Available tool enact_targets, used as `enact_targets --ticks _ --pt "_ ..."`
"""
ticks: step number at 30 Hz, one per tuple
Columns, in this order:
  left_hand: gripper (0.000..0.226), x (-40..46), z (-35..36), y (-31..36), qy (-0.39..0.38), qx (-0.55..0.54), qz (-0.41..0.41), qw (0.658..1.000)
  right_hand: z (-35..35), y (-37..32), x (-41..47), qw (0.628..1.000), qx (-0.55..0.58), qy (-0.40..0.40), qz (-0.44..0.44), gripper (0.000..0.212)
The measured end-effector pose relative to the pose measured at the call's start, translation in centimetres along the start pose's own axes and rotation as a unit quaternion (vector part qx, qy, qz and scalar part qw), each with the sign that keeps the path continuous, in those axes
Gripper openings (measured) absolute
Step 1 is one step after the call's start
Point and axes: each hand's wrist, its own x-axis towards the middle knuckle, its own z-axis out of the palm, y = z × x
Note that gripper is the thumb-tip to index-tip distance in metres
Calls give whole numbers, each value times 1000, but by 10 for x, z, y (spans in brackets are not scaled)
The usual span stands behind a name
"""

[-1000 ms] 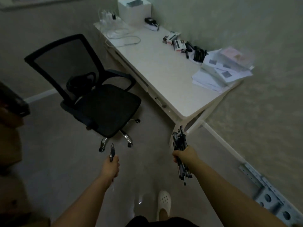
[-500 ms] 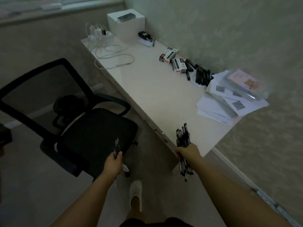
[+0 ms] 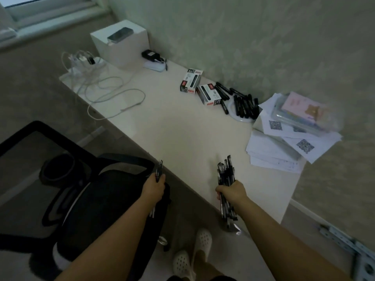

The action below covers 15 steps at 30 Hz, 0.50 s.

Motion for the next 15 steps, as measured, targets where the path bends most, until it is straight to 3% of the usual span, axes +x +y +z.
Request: enact_targets --ticks 10,15 --pt "23 90 31 60 -7 79 16 997 8 -67 83 1000 -27 3 -8 20" --pt "25 125 35 88 -16 193 32 981 11 -91 113 999 -36 2 -1 19"
